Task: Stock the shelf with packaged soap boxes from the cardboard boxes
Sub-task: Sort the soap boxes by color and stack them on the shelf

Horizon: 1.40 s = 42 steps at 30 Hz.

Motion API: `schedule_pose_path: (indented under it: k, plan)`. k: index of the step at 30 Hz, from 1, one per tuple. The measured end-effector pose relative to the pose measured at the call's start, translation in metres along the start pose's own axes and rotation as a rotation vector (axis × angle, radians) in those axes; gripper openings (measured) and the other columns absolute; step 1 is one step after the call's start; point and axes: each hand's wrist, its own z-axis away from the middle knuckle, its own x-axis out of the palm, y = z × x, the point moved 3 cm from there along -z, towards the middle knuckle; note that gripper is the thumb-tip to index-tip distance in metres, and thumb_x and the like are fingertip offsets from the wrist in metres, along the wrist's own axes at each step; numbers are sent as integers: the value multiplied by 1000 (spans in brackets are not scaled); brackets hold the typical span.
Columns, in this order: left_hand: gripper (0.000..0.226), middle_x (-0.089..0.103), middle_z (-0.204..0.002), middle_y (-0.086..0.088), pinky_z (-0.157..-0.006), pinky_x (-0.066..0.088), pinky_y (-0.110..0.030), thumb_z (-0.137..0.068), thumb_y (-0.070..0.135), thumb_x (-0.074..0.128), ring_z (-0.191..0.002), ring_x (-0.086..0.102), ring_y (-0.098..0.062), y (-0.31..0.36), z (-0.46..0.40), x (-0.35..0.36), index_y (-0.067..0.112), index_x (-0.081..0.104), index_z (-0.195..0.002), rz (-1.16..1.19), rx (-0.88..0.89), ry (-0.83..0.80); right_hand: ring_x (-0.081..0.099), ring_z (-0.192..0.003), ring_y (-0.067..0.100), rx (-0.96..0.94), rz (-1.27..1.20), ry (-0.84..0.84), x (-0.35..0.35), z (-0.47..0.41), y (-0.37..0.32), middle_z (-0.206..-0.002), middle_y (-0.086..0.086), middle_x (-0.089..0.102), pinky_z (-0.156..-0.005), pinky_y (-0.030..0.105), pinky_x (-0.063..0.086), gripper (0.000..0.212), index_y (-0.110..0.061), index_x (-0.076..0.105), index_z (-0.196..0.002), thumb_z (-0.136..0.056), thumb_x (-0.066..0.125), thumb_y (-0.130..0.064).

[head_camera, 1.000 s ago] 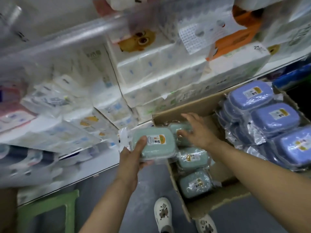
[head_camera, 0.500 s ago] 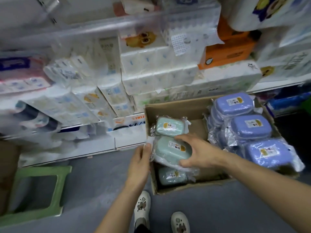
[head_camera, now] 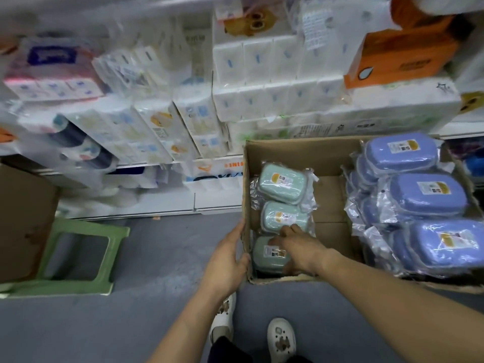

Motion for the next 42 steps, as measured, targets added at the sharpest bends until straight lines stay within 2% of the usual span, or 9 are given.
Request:
schedule_pose_path:
  k: [5, 11, 15, 20, 26, 29, 36, 39, 42]
  plan:
    - [70, 36, -155, 3, -111, 25, -23, -94, 25, 60, -141, 31, -17, 11, 2, -14, 26, 23, -154, -177, -37, 81, 25, -138, 26, 40, -101, 81, -35, 21, -18, -152, 5, 30, -109, 43, 34, 66, -29, 31, -149, -92, 57, -46]
    - [72, 37, -155, 3, -117, 22, -39, -93, 60, 44, -145, 27, -19, 45, 38, -70, 25, 26, -153, -475, 59, 396, 29, -140, 23, 13, -36, 500, -114, 83, -68, -153, -1, 32, -113, 40, 26, 65, -30, 29, -149, -92, 55, -45]
    - [74, 56, -138, -2, -107, 40, -47, -88, 68, 35, -129, 50, -25, 57, 68, -121, 18, 49, -141, -573, 80, 589, 53, -123, 26, -90, -24, 784, -147, 108, -109, -138, 5, 53, -100, 42, 44, 62, -23, 44, -140, -84, 66, -40]
    - [68, 58, -133, -1, -101, 39, -41, -89, 64, 42, -121, 53, -23, 42, 100, -196, 19, 49, -139, -560, 127, 714, 49, -121, 20, -176, -106, 906, -174, 108, -193, -137, 2, 50, -91, 38, 49, 59, -23, 39, -141, -88, 43, -48]
    - [78, 56, -138, -6, -99, 46, -45, -87, 67, 39, -124, 55, -28, -36, 132, -306, 17, 40, -147, -573, 28, 708, 35, -135, 19, -248, -185, 910, -197, 52, -325, -151, 0, 34, -103, 38, 40, 68, -24, 27, -151, -91, 33, -56]
    - [83, 54, -141, -5, -100, 45, -45, -85, 70, 35, -127, 53, -27, -93, 154, -366, 18, 37, -149, -570, -39, 693, 29, -139, 17, -287, -225, 866, -199, 17, -403, -155, -4, 26, -108, 36, 34, 66, -26, 21, -152, -95, 44, -50]
    - [78, 40, -150, 0, -109, 34, -37, -91, 59, 49, -136, 39, -22, -241, 218, -481, 23, 20, -154, -552, -168, 567, 27, -140, 15, -300, -297, 750, -177, -65, -559, -155, -5, 25, -100, 35, 38, 66, -28, 19, -152, -96, 52, -38]
    - [76, 42, -149, 0, -107, 37, -36, -92, 58, 50, -134, 40, -21, -298, 232, -515, 23, 21, -153, -496, -235, 507, 32, -137, 16, -298, -314, 678, -165, -97, -606, -154, -5, 26, -94, 34, 41, 66, -28, 18, -152, -96, 53, -36]
    - [75, 39, -152, 1, -108, 36, -37, -92, 54, 53, -137, 37, -21, -340, 237, -537, 25, 23, -153, -397, -286, 456, 33, -137, 18, -296, -331, 597, -156, -128, -643, -153, -1, 28, -99, 36, 42, 68, -26, 18, -152, -95, 55, -33]
